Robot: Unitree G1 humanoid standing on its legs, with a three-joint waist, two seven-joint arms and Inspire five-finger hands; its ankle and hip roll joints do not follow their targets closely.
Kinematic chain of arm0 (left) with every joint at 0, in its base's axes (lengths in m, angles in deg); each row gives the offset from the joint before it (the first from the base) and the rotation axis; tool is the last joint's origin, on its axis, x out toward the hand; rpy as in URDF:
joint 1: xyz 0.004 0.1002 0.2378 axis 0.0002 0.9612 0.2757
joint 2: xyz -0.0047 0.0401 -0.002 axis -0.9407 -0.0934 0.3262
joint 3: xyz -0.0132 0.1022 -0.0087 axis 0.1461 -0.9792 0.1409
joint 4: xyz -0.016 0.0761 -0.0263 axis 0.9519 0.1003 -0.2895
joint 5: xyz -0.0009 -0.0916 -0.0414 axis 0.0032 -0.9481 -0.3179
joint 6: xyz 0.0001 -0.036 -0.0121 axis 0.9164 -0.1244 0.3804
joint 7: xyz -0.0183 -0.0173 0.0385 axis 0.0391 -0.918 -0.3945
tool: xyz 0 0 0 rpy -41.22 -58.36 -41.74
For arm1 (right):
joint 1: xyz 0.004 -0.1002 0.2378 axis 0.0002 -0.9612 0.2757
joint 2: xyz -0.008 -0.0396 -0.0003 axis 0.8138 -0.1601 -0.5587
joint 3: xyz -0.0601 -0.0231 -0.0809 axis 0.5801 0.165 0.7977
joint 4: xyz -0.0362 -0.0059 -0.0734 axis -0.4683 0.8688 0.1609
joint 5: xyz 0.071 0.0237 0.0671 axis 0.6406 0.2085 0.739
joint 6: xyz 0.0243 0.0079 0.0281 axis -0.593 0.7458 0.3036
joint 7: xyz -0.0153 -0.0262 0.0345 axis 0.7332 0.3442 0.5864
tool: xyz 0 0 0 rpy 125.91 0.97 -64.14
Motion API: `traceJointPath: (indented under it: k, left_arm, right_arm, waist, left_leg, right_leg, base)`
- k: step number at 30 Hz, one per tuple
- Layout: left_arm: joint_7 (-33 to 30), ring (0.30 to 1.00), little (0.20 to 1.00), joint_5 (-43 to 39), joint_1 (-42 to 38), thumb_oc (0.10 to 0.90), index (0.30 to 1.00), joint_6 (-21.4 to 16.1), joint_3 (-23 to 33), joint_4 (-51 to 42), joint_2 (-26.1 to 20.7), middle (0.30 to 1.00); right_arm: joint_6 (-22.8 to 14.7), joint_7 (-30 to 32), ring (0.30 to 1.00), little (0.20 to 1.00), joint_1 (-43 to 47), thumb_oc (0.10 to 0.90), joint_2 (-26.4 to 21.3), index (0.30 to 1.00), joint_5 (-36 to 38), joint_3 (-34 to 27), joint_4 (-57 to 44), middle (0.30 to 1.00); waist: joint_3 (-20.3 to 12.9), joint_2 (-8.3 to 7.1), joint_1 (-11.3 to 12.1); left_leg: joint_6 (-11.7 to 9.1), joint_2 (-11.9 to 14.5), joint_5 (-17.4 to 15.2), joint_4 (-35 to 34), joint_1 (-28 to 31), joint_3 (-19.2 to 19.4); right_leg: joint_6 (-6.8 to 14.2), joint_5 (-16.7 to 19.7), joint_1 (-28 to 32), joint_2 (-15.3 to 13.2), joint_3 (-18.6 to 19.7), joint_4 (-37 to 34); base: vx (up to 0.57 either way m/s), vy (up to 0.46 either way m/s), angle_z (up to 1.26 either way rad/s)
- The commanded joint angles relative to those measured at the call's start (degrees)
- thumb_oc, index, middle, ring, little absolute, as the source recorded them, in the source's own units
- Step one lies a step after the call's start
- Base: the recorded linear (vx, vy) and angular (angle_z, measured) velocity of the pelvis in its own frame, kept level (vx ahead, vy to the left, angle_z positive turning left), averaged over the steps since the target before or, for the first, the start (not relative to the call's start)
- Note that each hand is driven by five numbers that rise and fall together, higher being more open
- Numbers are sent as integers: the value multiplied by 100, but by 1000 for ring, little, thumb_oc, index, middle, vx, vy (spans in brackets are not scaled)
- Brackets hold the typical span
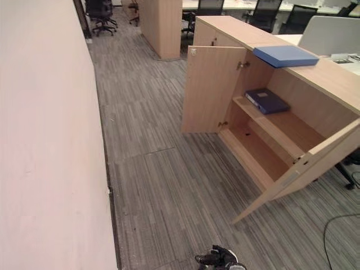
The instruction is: Put the empty folder in the office cabinet
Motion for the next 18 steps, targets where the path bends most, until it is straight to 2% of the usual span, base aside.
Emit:
traceJointPath:
  k: [1, 7, 8, 9, 11, 18]
  left_arm:
    - [-119, 900, 900, 47, -411, 800, 900, -177, 222, 169, -332, 900]
    - [-181, 900, 900, -51, -466, 800, 900, -165, 245, 182, -331, 900]
    - [-192, 900, 900, -75, -479, 800, 900, -166, 229, 176, -326, 900]
    - [-215, 900, 900, -111, -525, 800, 900, -180, 175, 117, -310, 900]
    - [-241, 900, 900, -113, -622, 800, 900, -208, 56, 37, -301, 900]
    - [-349, 900, 900, -184, -894, 800, 900, -288, -130, -151, -365, 900]
  right_arm:
    - [-18, 3, 900, 900, 93, 800, -80, 900, 143, 111, 147, 900]
    - [-17, 32, 900, 900, 85, 800, -149, 900, 122, 126, 190, 900]
    - [-8, 20, 900, 900, 84, 800, -169, 900, 119, 131, 180, 900]
    - [-8, 38, 900, 900, 95, 800, -228, 900, 96, 160, 143, 900]
    - [-18, 58, 900, 900, 169, 800, -296, 900, 93, 218, 87, 900]
    - [-22, 92, 900, 900, 266, 800, -321, 900, 63, 342, -10, 900]
  waist:
    - [85, 177, 94]
    - [-28, 232, 69]
    - [-30, 248, 59]
    - [-27, 346, 77]
    - [44, 372, 53]
    - [202, 390, -10]
  left_leg:
    - [-190, -106, -217, -14, -100, -640]
    - [-263, 116, -352, 87, -135, -818]
    - [-272, 155, -389, 121, -160, -853]
    - [-329, 338, -530, 165, -150, -889]
    - [-351, 421, -566, 215, -236, -900]
    - [-409, 559, -601, 362, -422, -897]
  right_leg:
    - [-99, 881, 730, 443, -162, -1154]
    - [-215, 623, 694, 497, -218, -882]
    - [-250, 544, 661, 490, -245, -786]
    - [-269, 276, 626, 603, -201, -575]
    - [-340, 104, 456, 582, -195, -267]
    - [-516, -272, 110, 507, -143, 341]
  base:
    - [200, -104, 68]
    - [181, -92, 17]
    - [269, -133, 6]
    - [240, -117, 17]
    - [173, -87, 15]
    - [70, -56, 4]
